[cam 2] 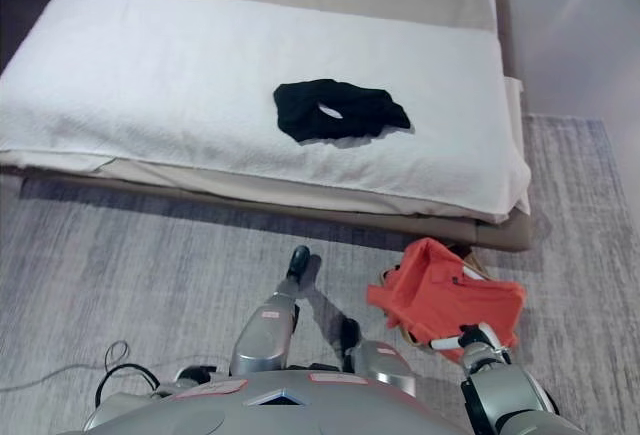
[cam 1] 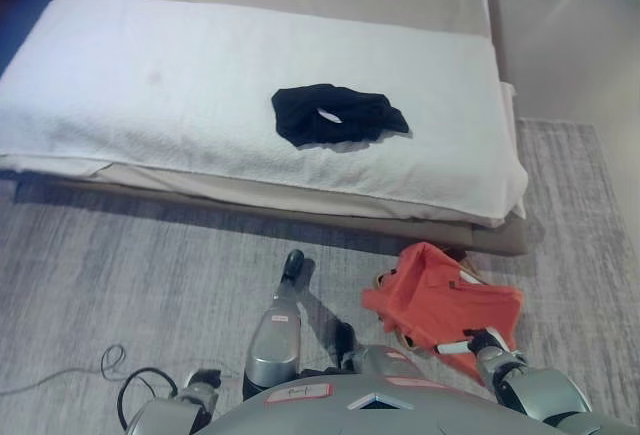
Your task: Put the clothes on the bed into the basket.
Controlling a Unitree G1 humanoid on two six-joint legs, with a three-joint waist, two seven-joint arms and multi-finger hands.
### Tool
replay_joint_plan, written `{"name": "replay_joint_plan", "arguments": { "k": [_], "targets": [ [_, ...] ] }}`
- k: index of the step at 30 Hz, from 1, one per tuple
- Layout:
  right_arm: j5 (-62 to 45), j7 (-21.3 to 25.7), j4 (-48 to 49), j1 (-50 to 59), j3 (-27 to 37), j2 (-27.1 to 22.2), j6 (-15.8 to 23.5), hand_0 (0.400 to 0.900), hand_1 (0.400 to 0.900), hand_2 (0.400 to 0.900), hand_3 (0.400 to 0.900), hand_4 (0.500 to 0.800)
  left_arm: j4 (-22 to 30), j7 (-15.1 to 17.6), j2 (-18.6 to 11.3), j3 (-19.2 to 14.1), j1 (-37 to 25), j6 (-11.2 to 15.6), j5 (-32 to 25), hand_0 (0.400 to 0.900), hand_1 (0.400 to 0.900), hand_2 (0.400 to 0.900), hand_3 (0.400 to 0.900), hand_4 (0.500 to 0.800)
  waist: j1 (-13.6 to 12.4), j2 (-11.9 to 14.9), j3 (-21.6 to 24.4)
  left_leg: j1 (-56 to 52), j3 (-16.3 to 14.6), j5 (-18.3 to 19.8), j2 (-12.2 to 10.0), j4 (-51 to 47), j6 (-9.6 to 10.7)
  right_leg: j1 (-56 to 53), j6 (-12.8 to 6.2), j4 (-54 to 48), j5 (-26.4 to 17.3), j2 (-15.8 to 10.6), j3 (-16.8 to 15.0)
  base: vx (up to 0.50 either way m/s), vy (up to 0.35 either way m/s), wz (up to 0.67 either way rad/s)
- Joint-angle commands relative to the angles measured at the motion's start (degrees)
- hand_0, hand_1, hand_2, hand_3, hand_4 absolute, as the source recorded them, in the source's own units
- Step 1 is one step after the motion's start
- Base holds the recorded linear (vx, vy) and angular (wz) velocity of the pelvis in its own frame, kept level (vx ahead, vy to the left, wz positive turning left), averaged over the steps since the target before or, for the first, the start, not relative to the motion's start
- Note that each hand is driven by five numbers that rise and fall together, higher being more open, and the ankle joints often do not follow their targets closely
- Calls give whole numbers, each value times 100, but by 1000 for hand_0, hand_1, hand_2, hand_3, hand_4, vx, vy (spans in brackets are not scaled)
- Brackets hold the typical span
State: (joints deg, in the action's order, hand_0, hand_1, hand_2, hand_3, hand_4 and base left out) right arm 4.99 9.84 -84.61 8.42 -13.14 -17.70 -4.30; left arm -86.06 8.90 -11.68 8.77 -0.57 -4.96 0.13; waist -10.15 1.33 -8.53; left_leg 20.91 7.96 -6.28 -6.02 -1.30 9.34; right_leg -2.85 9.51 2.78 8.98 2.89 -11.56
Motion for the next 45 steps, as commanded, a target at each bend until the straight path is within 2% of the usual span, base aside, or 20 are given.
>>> {"name": "replay_joint_plan", "arguments": {
  "k": [1, 3, 5, 6, 8, 9, 10, 11, 12, 13, 14, 16, 18, 22, 24, 26, 28, 33, 40, 45],
  "targets": [
    [25, 84, 73, -269, -214, -126, -54, 900, 900, 900, 900, 800, 96, 210, -420, -318, 214, 65, -60, 900, 900, 900, 900, 800, -190, 366, 352, 730, 35, -1140, 284, -80, -469, -1804, -1164, -244, 608, -485, -451, 586, 318, -75],
    [38, 39, 113, -274, -220, -74, -45, 900, 900, 900, 900, 800, 67, 207, -466, -319, 181, 46, -74, 900, 900, 900, 900, 800, -227, 459, 481, 702, 27, -1338, 364, 99, -474, -1851, -1315, -61, 580, -708, -361, 543, 316, -22],
    [36, -50, 213, -306, -192, -20, -9, 900, 900, 900, 900, 800, 120, 205, -520, -290, 112, 71, -64, 900, 900, 900, 900, 800, -192, 661, 604, 659, -287, -1136, 589, 444, -545, -1728, -1635, 361, -330, -1035, -183, 494, 251, 0],
    [91, -72, 260, -268, -247, -10, -14, 900, 900, 900, 900, 800, 168, 192, -579, -298, 94, 75, -72, 900, 900, 900, 900, 800, -218, 702, 647, 596, -385, -1040, 633, 480, -584, -1561, -1769, 544, -760, -1083, -129, 401, 177, -10],
    [60, -121, 330, -244, -260, 36, 13, 900, 900, 900, 900, 800, 213, 159, -605, -264, 92, 96, -59, 900, 900, 900, 900, 800, -267, 762, 771, 504, -550, -813, 741, 475, -710, -1392, -1929, 731, -1620, -1202, 19, 324, 153, -7],
    [60, -121, 330, -245, -259, 34, 13, 900, 900, 900, 900, 800, 213, 159, -603, -263, 92, 96, -59, 900, 900, 900, 900, 800, -283, 745, 784, 518, -552, -814, 715, 480, -708, -1373, -1929, 724, -1638, -1184, -3, 391, 216, -8],
    [27, -115, 439, -236, -256, 39, 28, 900, 900, 900, 900, 800, 231, 139, -659, -236, 61, 92, -44, 900, 900, 900, 900, 800, -294, 755, 843, 255, -588, -638, 842, 397, -842, -1247, -1999, 1041, -2322, -1223, 140, 370, 236, -3],
    [3, -101, 486, -228, -244, 39, 45, 900, 900, 900, 900, 800, 232, 131, -700, -220, 26, 97, -24, 900, 900, 900, 900, 800, -249, 705, 845, 88, -560, -541, 892, 328, -922, -1118, -1980, 1384, -2546, -1211, 207, 374, 234, 0],
    [3, -101, 486, -228, -244, 38, 45, 900, 900, 900, 900, 800, 232, 131, -699, -220, 26, 97, -24, 900, 900, 900, 900, 800, -252, 703, 847, 90, -561, -541, 888, 329, -922, -1115, -1980, 1384, -2547, -1209, 204, 391, 283, 7],
    [19, -69, 569, -182, -292, 61, 40, 900, 900, 900, 900, 800, 206, 107, -763, -208, -25, 77, 32, 900, 900, 900, 900, 800, -178, 625, 783, -317, -551, -308, 986, 191, -1086, -812, -1855, 1663, -2646, -1340, 703, 374, 254, 11],
    [33, -59, 589, -172, -309, 56, 48, 900, 900, 900, 900, 800, 216, 114, -798, -197, -58, 81, 34, 900, 900, 900, 900, 800, -112, 574, 749, -508, -483, -250, 1019, 99, -1115, -585, -1795, 1657, -2478, -1262, 810, 516, 333, 21],
    [118, -26, 629, -128, -392, 75, 73, 900, 900, 900, 900, 800, 232, 112, -866, -159, -154, 99, 62, 900, 900, 900, 900, 800, 69, 391, 580, -1080, -345, -64, 1050, -124, -1160, 46, -1640, 1339, -1552, -1175, 1444, 397, 171, 34],
    [134, 11, 684, -96, -417, 73, 87, 900, 900, 900, 900, 800, 252, 109, -876, -145, -198, 114, 95, 900, 900, 900, 900, 800, 239, 227, 426, -1465, -205, 61, 973, -169, -1118, 358, -1557, 902, -980, -1067, 1802, 337, 68, 43],
    [356, 103, 923, 53, -552, -52, 88, 900, 900, 900, 900, 800, 273, 113, -856, -132, -223, 153, 250, 900, 900, 900, 900, 800, 556, 184, 112, -2099, 30, 383, 1033, -174, -1086, 1027, -1707, -127, -1445, -1105, 1762, 341, -11, 55],
    [579, 146, 1128, 312, -660, -204, 86, 900, 900, 900, 900, 800, 260, 132, -832, -178, -169, 170, 274, 900, 900, 900, 900, 800, 588, 217, -33, -2244, 45, 511, 1049, -104, -1052, 1303, -1845, -362, -1765, -1246, 1876, 207, -44, 18],
    [812, 233, 1256, 606, -799, -358, 91, 900, 900, 900, 900, 800, 266, 170, -792, -211, -139, 194, 263, 900, 900, 900, 900, 800, 583, 262, -149, -2295, 70, 588, 1120, -20, -1046, 1299, -1891, -273, -1875, -1320, 1890, 120, -52, 12],
    [1053, 343, 1398, 881, -910, -500, 80, 900, 900, 900, 900, 800, 273, 225, -732, -246, -53, 221, 257, 900, 900, 900, 900, 800, 490, 374, -128, -2394, 55, 693, 1205, -64, -1057, 1136, -1890, -263, -1949, -1398, 2018, 125, -69, 9],
    [1761, 575, 1500, 1925, -1407, -861, -23, 900, 900, 900, 900, 800, 305, 367, -473, -65, 90, 261, 151, 900, 900, 900, 900, 800, 412, 255, -59, -2285, 271, 627, 1110, -232, -1008, 1212, -1858, -133, -1949, -1413, 2141, 68, -70, 32],
    [2449, 739, 1316, 3692, -2361, -664, -279, 900, 900, 900, 900, 800, 399, 597, -248, 363, -105, 303, -294, 900, 900, 900, 900, 800, 182, 156, -321, -1669, 521, 333, 957, -319, -878, 1565, -1804, -114, -1877, -1406, 2304, -81, -56, 16],
    [2397, 776, 1032, 4673, -2620, -431, -351, 900, 900, 900, 900, 800, 443, 729, -184, 572, -329, 314, -563, 900, 900, 900, 900, 800, -51, 84, -568, -1324, 772, 134, 944, -358, -804, 1762, -1801, 14, -1829, -1485, 2505, -88, -40, 30]
  ]
}}
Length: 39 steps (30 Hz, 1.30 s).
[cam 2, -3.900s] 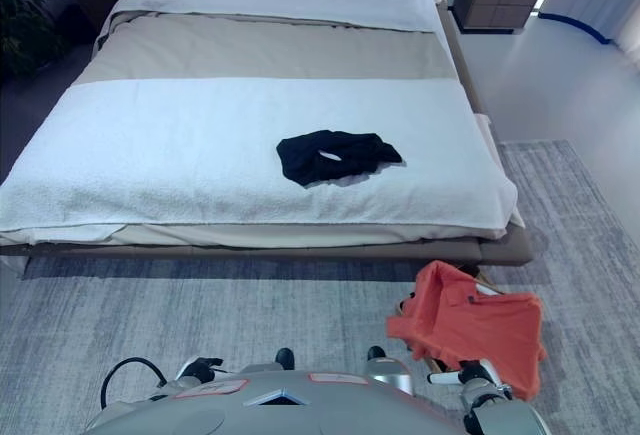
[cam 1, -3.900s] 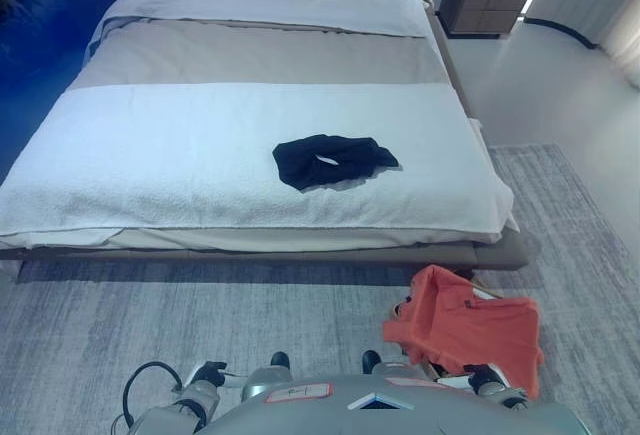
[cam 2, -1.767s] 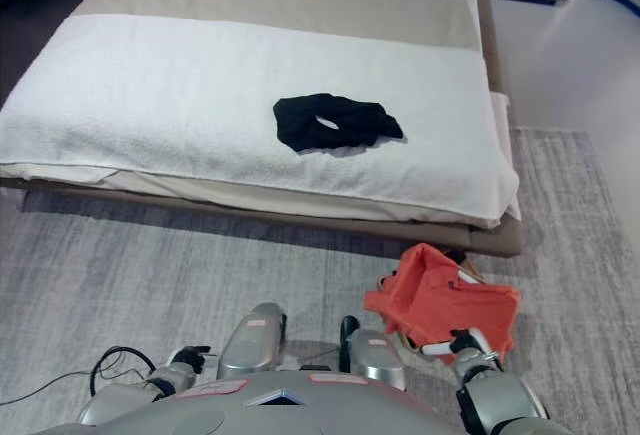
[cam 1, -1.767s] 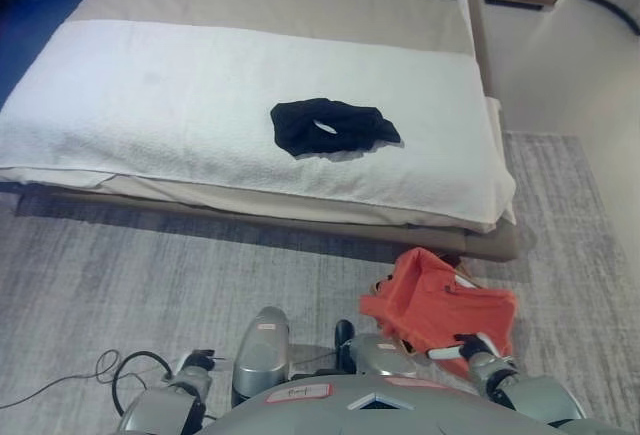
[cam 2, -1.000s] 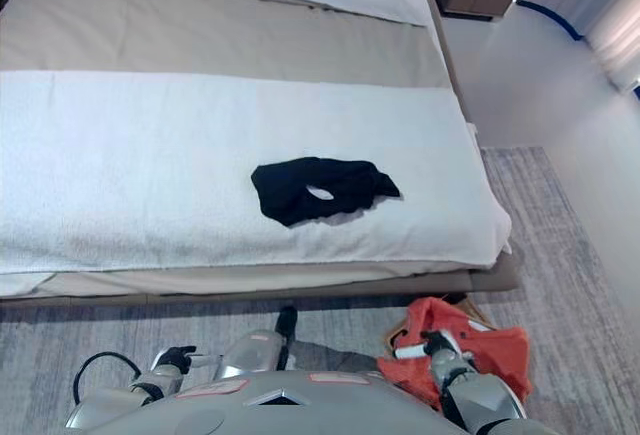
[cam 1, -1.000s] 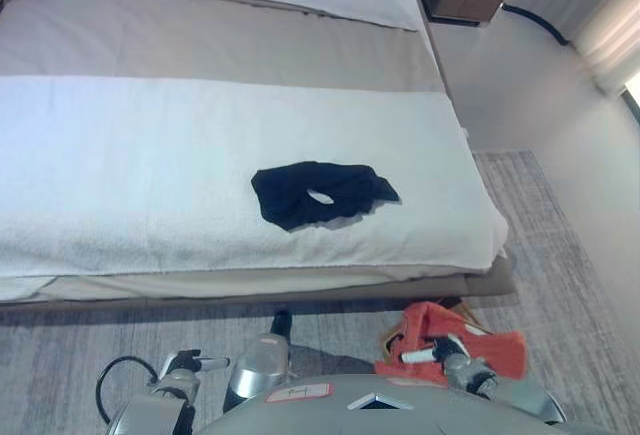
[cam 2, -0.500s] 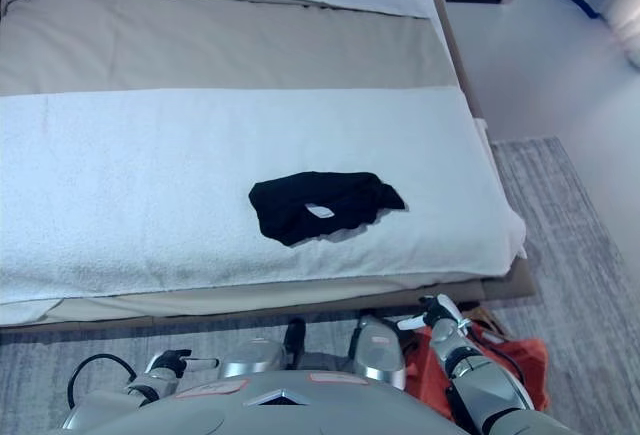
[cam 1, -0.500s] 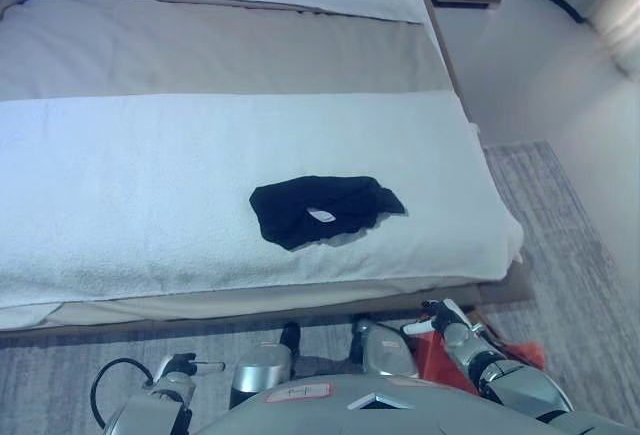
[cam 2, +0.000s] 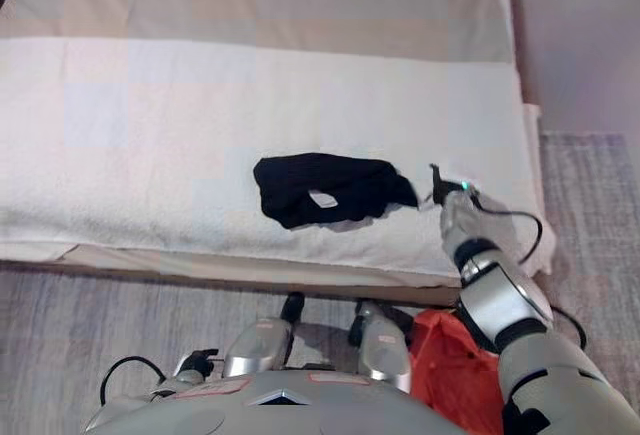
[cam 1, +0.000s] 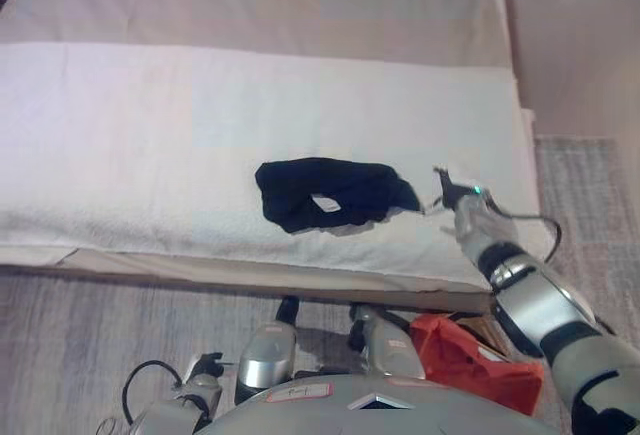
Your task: Put the clothes on the bed into the basket.
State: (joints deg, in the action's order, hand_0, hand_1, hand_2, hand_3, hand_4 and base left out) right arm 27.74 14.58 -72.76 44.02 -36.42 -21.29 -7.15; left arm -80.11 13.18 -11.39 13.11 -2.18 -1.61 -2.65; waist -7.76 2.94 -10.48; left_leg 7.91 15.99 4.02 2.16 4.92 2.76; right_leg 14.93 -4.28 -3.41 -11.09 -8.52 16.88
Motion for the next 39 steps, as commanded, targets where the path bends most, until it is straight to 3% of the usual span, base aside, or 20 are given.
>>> {"name": "replay_joint_plan", "arguments": {
  "k": [1, 11, 19, 29, 38, 39],
  "targets": [
    [79, 314, -217, 1228, -296, -61, -74, 900, 900, 900, 900, 800, -147, 329, -209, 159, -190, -27, -315, 900, 900, 900, 900, 800, -330, -92, -409, 15, 28, -919, 133, -981, -132, 2, -429, 668, 190, -377, -280, -52, -25, 42],
    [-387, 384, -264, 1981, -338, 224, -33, 900, 900, 900, 900, 800, -92, 497, -281, 298, -453, -12, -549, 900, 900, 900, 900, 800, -742, -273, -868, 352, 537, -1102, 229, -945, -40, 144, -430, 1041, 421, -537, 166, -32, -10, 39],
    [-708, 379, -373, 2264, -299, 13, -9, 900, 900, 900, 900, 800, -31, 544, -311, 373, -680, 32, -787, 900, 900, 900, 900, 800, -983, -404, -1246, 772, 758, -1267, 245, -895, 29, 407, -412, 1205, 510, -613, 402, -41, -9, 24],
    [-901, 252, -494, 2422, -335, 213, 13, 900, 900, 900, 900, 800, 53, 557, -341, 448, -760, 39, -948, 900, 900, 900, 900, 800, -1028, -545, -1545, 1024, 759, -1352, 226, -894, 49, 766, -354, 1442, 581, -631, 329, -18, 6, 1],
    [-1485, 15, -569, 2618, -190, -82, 126, 900, 900, 900, 900, 800, 213, 464, -302, 566, -823, 91, -1088, 900, 900, 900, 900, 800, -1069, -746, -1742, 1154, 697, -1334, 172, -940, 97, 997, -362, 1624, 798, -599, 245, -14, -23, -1],
    [-1580, -14, -536, 2666, -183, -102, 149, 600, 600, 600, 600, 620, 219, 451, -300, 580, -819, 95, -1081, 900, 900, 900, 900, 800, -1061, -761, -1751, 1169, 690, -1342, 165, -943, 103, 1018, -358, 1629, 804, -600, 244, -24, -6, -3]
  ]
}}
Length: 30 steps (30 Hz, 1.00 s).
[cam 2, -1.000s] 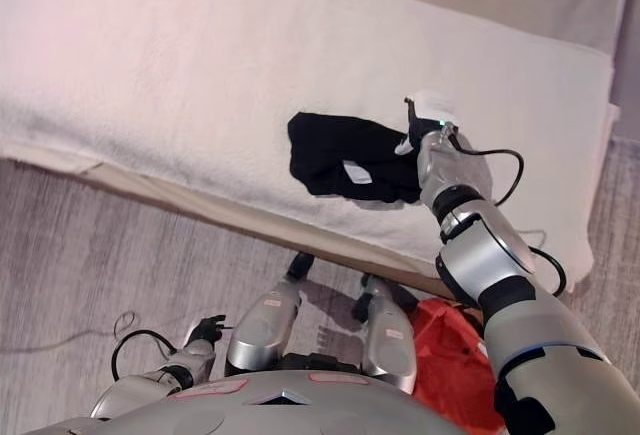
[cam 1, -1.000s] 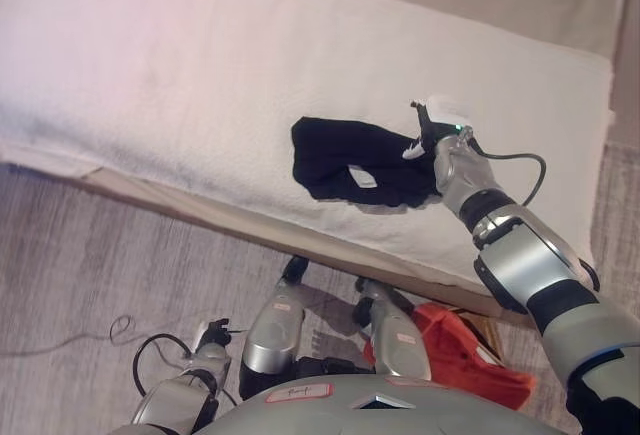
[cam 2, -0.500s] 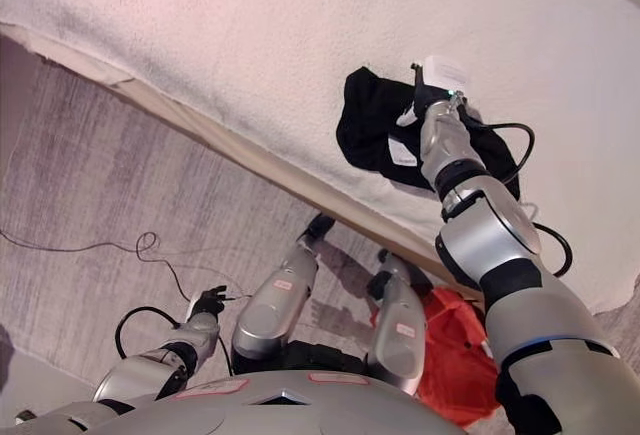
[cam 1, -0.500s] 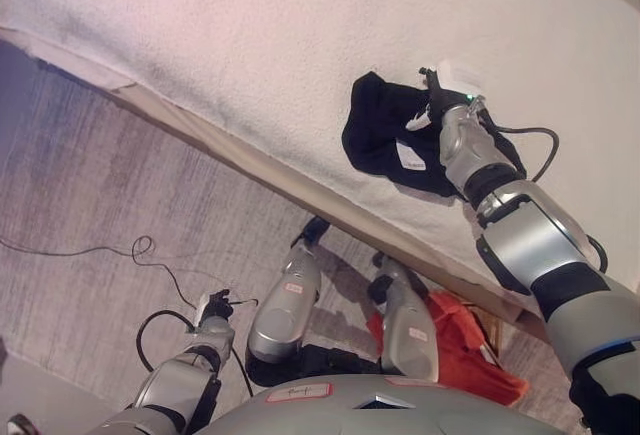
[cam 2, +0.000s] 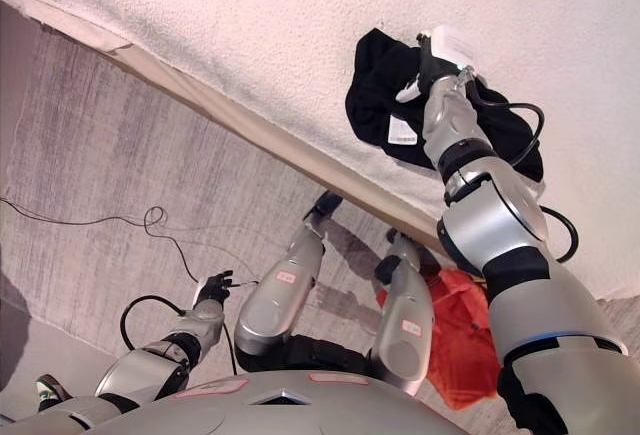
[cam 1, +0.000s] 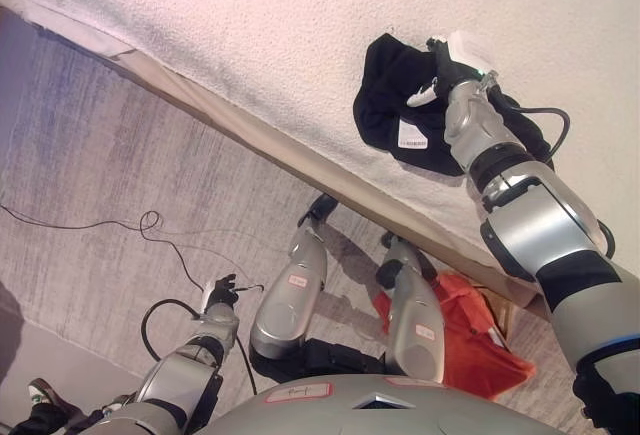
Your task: Put the clothes on the bed into the basket.
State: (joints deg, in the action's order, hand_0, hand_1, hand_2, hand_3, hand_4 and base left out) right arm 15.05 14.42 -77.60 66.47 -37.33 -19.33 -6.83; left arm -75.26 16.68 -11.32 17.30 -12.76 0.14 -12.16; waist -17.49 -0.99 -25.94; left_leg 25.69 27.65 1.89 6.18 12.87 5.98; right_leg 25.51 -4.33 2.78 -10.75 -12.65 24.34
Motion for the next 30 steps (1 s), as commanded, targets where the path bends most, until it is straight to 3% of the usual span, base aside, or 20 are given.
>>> {"name": "replay_joint_plan", "arguments": {
  "k": [1, 13, 14, 20, 25, 30],
  "targets": [
    [-400, 18, -49, 426, -50, -312, 120, 400, 400, 400, 400, 500, -261, 96, -307, 148, 248, -80, -133, 900, 900, 900, 900, 800, -77, -369, -202, -606, -481, -1131, -238, -1741, -220, -34, -352, 1010, 769, -185, -508, -16, -2, -4],
    [-642, 42, -146, 498, 51, -380, 197, 400, 400, 400, 400, 500, -253, 74, -323, 156, 368, -95, -116, 900, 900, 900, 900, 800, 25, -345, -102, -738, -548, -1067, -249, -1760, -244, -118, -383, 963, 742, -177, -560, -11, 6, -3],
    [-634, 51, -165, 501, 59, -413, 197, 400, 400, 400, 400, 500, -253, 74, -330, 164, 375, -89, -105, 900, 900, 900, 900, 800, 26, -362, -118, -668, -523, -1200, -204, -1741, -235, -101, -349, 905, 549, -216, -510, -94, 45, 2],
    [-611, 90, -176, 405, 120, -473, 208, 400, 400, 400, 400, 500, -323, 65, -336, 107, 410, -88, -71, 900, 900, 900, 900, 800, 95, -308, -22, -805, -612, -1156, -207, -1758, -220, -271, -360, 808, 517, -208, -507, -3, 13, -5],
    [-599, 142, -152, 48, 262, -650, 218, 400, 400, 400, 400, 500, -388, 46, -325, -9, 436, -88, 16, 900, 900, 900, 900, 800, 281, -121, 240, -1056, -850, -1010, -250, -1785, -212, -595, -387, 531, 431, -133, -593, 48, 13, -26],
    [-549, 116, 8, -456, 384, -915, 238, 400, 400, 400, 400, 500, -449, 37, -359, -219, 531, -127, 121, 900, 900, 900, 900, 800, 594, 133, 586, -1393, -1253, -804, -298, -1787, -268, -884, -422, 233, 278, -24, -899, 59, 37, -59]
  ]
}}
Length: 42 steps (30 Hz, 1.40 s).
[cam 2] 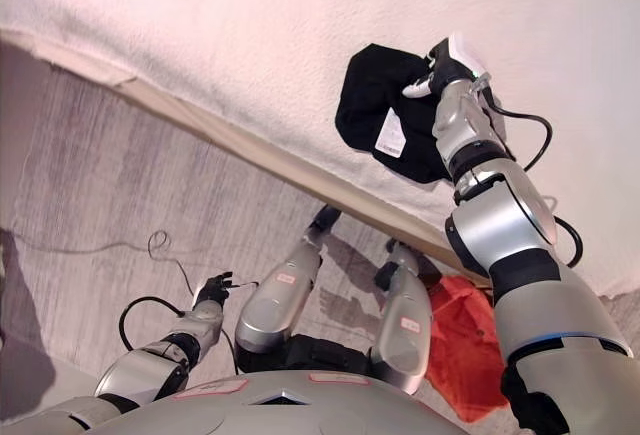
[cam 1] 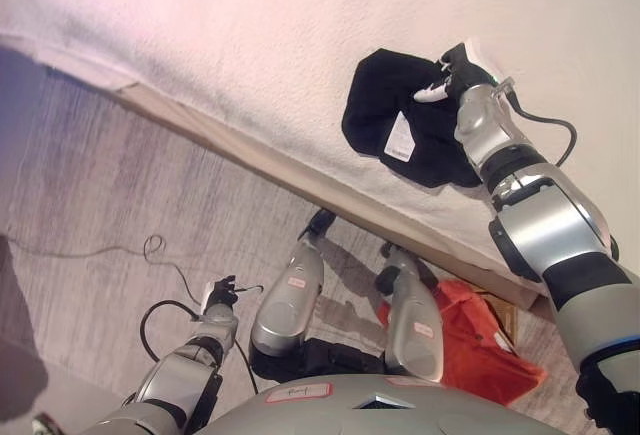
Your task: Put the clothes on the bed into the basket.
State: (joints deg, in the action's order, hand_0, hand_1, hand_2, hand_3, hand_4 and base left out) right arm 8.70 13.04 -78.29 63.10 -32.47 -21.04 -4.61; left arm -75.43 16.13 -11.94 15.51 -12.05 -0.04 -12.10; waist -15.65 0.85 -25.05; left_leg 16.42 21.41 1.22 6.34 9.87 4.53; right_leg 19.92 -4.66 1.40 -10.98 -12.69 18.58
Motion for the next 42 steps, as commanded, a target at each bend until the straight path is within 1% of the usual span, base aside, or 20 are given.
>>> {"name": "replay_joint_plan", "arguments": {
  "k": [1, 4, 6, 9, 11, 12, 14, 17, 21, 26, 28, 33, 36, 42],
  "targets": [
    [82, 246, 88, -217, -41, -801, 22, 400, 400, 400, 400, 500, -442, 84, -292, -71, 488, -114, 137, 900, 900, 900, 900, 800, 464, -18, 561, -545, -692, -698, -330, -1487, -138, -374, -396, 333, 289, -8, -382, 70, 35, -60],
    [81, 199, 131, -486, 111, -999, 36, 400, 400, 400, 400, 500, -486, 41, -301, -191, 541, -141, 193, 900, 900, 900, 900, 800, 688, 50, 776, -759, -912, -585, -366, -1487, -179, -498, -412, 255, 268, 29, -571, 58, 37, -49],
    [28, 186, 242, -723, 272, -1125, 67, 400, 400, 400, 400, 500, -539, 8, -285, -269, 550, -165, 231, 900, 900, 900, 900, 800, 888, 100, 920, -891, -1076, -516, -386, -1487, -198, -581, -423, 202, 268, 63, -704, 69, 35, -51],
    [-17, 140, 441, -1063, 466, -1369, 95, 400, 400, 400, 400, 500, -589, -57, -298, -385, 628, -199, 306, 900, 900, 900, 900, 800, 1101, 107, 1117, -1046, -1301, -430, -420, -1487, -215, -664, -436, 134, 246, 113, -899, 51, 25, -48],
    [-28, 106, 579, -1267, 569, -1454, 125, 400, 400, 400, 400, 500, -658, -96, -301, -439, 684, -231, 359, 900, 900, 900, 900, 800, 1197, 109, 1228, -1140, -1426, -378, -434, -1487, -230, -702, -446, 106, 233, 146, -1023, 50, 20, -46],
    [-84, 112, 697, -1383, 660, -1527, 136, 400, 400, 400, 400, 500, -687, -107, -285, -458, 686, -248, 391, 900, 900, 900, 900, 800, 1282, 105, 1295, -1189, -1486, -355, -446, -1487, -241, -733, -453, 95, 231, 156, -1068, 58, 14, -42],
    [-117, 92, 923, -1670, 797, -1604, 157, 400, 400, 400, 400, 500, -728, -140, -290, -502, 719, -276, 465, 900, 900, 900, 900, 800, 1366, 94, 1400, -1289, -1608, -298, -455, -1487, -258, -773, -468, 73, 221, 177, -1165, 65, 24, -42],
    [-194, 115, 1565, -2103, 1096, -1859, 175, 400, 400, 400, 400, 500, -768, -165, -315, -640, 752, -324, 553, 900, 900, 900, 900, 800, 1561, 70, 1541, -1430, -1835, -220, -478, -1487, -277, -811, -484, 40, 198, 232, -1373, 56, 30, -49],
    [-198, 163, 2307, -2819, 1602, -2201, 166, 400, 400, 400, 400, 500, -764, -207, -298, -744, 789, -349, 682, 900, 900, 900, 900, 800, 1704, 45, 1708, -1595, -2017, -134, -485, -1487, -294, -905, -495, -24, 186, 296, -1547, 58, 15, -32],
    [-294, 177, 2929, -3594, 2311, -2569, 196, 400, 400, 400, 400, 500, -735, -276, -283, -763, 813, -388, 878, 900, 900, 900, 900, 800, 1912, 12, 1839, -1775, -2238, -40, -524, -1487, -305, -990, -503, -48, 202, 386, -1751, 39, 10, -32],
    [-334, 191, 3066, -3797, 2493, -2657, 204, 400, 400, 400, 400, 500, -740, -292, -291, -791, 803, -403, 915, 900, 900, 900, 900, 800, 1975, 4, 1867, -1832, -2330, -21, -533, -1487, -306, -1020, -501, -80, 186, 413, -1825, 20, 8, -31],
    [-395, 187, 3323, -4301, 2969, -2869, 207, 400, 400, 400, 400, 500, -705, -331, -296, -796, 761, -428, 1010, 900, 900, 900, 900, 800, 2143, -37, 1944, -1947, -2547, 34, -554, -1487, -301, -1043, -507, -101, 163, 492, -2031, 22, 5, -27],
    [-438, 193, 3287, -4574, 3210, -2917, 197, 400, 400, 400, 400, 500, -673, -353, -256, -742, 715, -422, 1052, 900, 900, 900, 900, 800, 2236, -51, 1975, -2019, -2611, 75, -552, -1487, -298, -1073, -507, -95, 186, 523, -2104, 23, 3, -13],
    [-444, 98, 3054, -4898, 3386, -2963, 156, 400, 400, 400, 400, 500, -631, -386, -298, -679, 598, -434, 1096, 900, 900, 900, 900, 800, 2427, -119, 1950, -2126, -2832, 127, -542, -1487, -314, -1032, -517, -26, 205, 589, -2303, -2, 13, -20]
  ]
}}
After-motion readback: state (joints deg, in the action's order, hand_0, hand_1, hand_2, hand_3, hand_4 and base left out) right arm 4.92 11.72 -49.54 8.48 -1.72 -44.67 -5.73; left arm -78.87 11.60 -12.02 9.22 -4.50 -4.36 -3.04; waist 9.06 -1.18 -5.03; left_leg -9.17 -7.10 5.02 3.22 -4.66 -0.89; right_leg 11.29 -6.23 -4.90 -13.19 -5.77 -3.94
